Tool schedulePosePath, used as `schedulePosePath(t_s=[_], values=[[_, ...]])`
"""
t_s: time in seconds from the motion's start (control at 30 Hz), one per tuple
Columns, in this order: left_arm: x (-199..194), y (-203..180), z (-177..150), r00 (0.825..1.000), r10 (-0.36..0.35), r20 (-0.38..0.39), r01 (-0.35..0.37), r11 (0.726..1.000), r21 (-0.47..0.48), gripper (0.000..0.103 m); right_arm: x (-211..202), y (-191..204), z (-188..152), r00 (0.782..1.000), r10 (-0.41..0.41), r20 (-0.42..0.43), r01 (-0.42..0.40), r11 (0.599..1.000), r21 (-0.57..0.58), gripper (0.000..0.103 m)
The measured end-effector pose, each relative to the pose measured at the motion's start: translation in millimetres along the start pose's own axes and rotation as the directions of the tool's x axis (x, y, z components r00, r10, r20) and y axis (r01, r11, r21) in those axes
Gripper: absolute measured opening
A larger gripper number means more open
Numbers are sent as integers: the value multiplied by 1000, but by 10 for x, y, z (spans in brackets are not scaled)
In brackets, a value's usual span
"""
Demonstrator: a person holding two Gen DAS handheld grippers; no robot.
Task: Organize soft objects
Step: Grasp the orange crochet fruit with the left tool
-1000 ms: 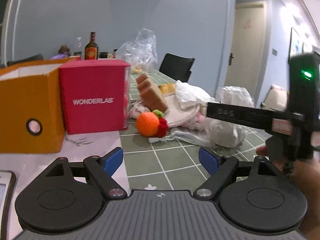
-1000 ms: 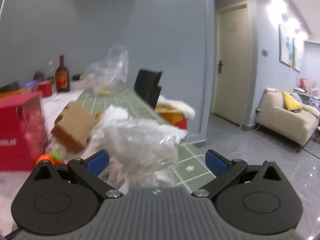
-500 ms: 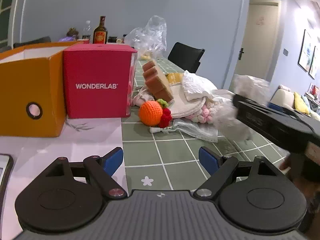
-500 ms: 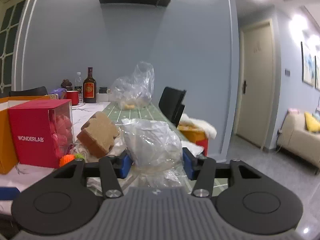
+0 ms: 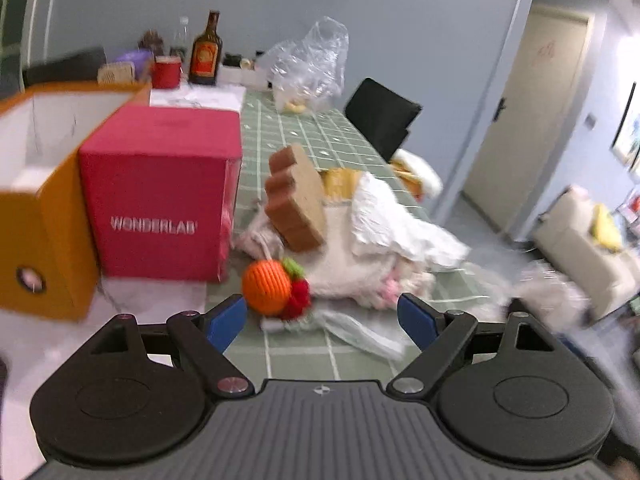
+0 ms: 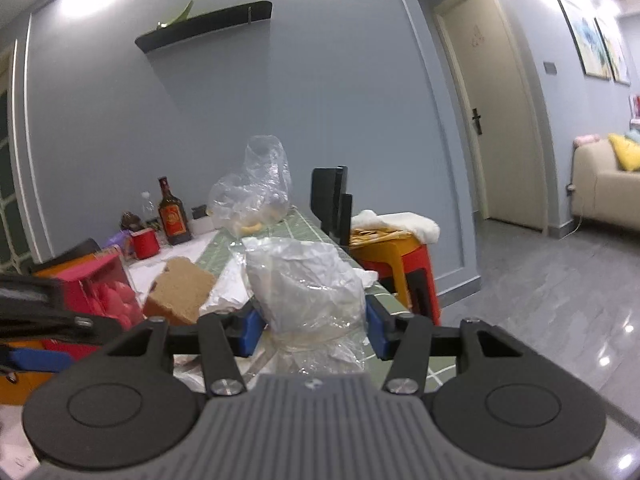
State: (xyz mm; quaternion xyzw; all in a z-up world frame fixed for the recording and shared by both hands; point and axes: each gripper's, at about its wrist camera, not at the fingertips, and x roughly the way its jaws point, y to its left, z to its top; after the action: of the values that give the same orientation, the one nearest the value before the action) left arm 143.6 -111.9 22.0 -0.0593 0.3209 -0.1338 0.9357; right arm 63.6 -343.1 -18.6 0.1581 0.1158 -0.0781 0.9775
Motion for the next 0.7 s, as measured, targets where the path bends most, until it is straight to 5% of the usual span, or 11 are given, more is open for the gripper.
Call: schedulePosePath(t_s=[0.2,0.47,0.53,0.6,0.7], values=[[421,-191,-26,993,90,70,-98,988,121,100,60,-39,-8,996,7,-88,-3,999,42,52],[761,-285,-109,969,238,62,-246,947,206,100,56,5,-14,994,47,-97,-41,998,55,52],[778,-304,-148,964,253,81,-265,937,226,88,68,-1,-11,994,40,-100,-33,997,64,52],[768,-303,-171,957,280,81,-291,930,225,61,69,-12,-8,994,40,-104,-32,997,75,52],[756,-295,-183,954,286,89,-298,931,209,60,56,-12,-8,994,49,-102,-41,996,78,52]])
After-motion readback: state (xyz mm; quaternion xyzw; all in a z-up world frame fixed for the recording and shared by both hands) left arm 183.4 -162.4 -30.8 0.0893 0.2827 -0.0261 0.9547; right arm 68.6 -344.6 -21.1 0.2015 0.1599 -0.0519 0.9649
